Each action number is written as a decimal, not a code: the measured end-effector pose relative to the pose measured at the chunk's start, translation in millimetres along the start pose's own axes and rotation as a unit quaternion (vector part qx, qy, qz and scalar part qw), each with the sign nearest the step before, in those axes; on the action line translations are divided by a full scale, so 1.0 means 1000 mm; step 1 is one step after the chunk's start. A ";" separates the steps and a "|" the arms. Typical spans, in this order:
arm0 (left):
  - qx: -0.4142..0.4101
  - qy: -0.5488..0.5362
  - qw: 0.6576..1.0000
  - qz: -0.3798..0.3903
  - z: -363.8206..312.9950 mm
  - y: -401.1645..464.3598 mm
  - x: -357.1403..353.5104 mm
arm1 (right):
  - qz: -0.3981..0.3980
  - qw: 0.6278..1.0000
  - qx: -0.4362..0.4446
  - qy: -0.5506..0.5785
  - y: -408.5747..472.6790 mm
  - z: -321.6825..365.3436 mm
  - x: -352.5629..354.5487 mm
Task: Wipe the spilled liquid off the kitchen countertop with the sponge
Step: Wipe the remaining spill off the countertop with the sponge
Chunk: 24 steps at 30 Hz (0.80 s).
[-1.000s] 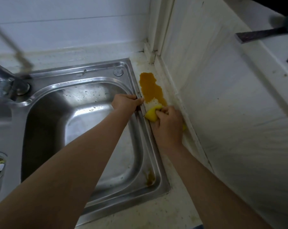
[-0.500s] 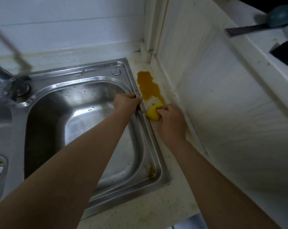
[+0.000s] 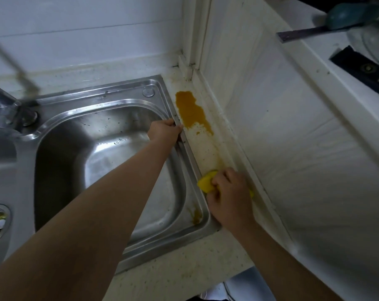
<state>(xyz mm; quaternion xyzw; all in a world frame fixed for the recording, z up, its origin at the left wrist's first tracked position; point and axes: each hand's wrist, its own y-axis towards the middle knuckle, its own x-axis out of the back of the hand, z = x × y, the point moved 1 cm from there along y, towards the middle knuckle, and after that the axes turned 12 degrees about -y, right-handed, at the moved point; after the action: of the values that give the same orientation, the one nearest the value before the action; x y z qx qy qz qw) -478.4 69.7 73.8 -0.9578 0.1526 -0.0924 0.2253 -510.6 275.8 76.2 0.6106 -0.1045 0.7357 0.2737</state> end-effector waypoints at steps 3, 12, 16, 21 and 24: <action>-0.005 -0.002 1.000 -0.001 0.000 -0.002 0.000 | -0.007 1.000 -0.014 -0.001 0.028 -0.005 -0.006; -0.017 0.012 0.999 -0.040 -0.009 0.014 0.001 | 0.024 1.000 -0.016 -0.010 0.092 0.005 -0.024; 0.002 0.007 0.999 -0.041 -0.014 0.035 0.005 | 0.031 0.999 -0.034 -0.015 0.137 0.018 -0.036; 0.020 0.056 0.997 -0.058 -0.022 0.059 0.008 | 0.056 0.994 -0.081 0.047 0.194 0.026 -0.051; 0.033 0.071 0.996 -0.047 -0.026 0.065 0.009 | 0.055 0.996 -0.051 0.047 0.210 0.030 -0.052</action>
<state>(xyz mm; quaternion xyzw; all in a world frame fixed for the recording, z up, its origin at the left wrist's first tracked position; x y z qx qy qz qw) -492.5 0.2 67.9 -0.9471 0.1202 -0.1755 0.2404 -591.3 72.9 71.7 0.5538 -0.1624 0.7713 0.2685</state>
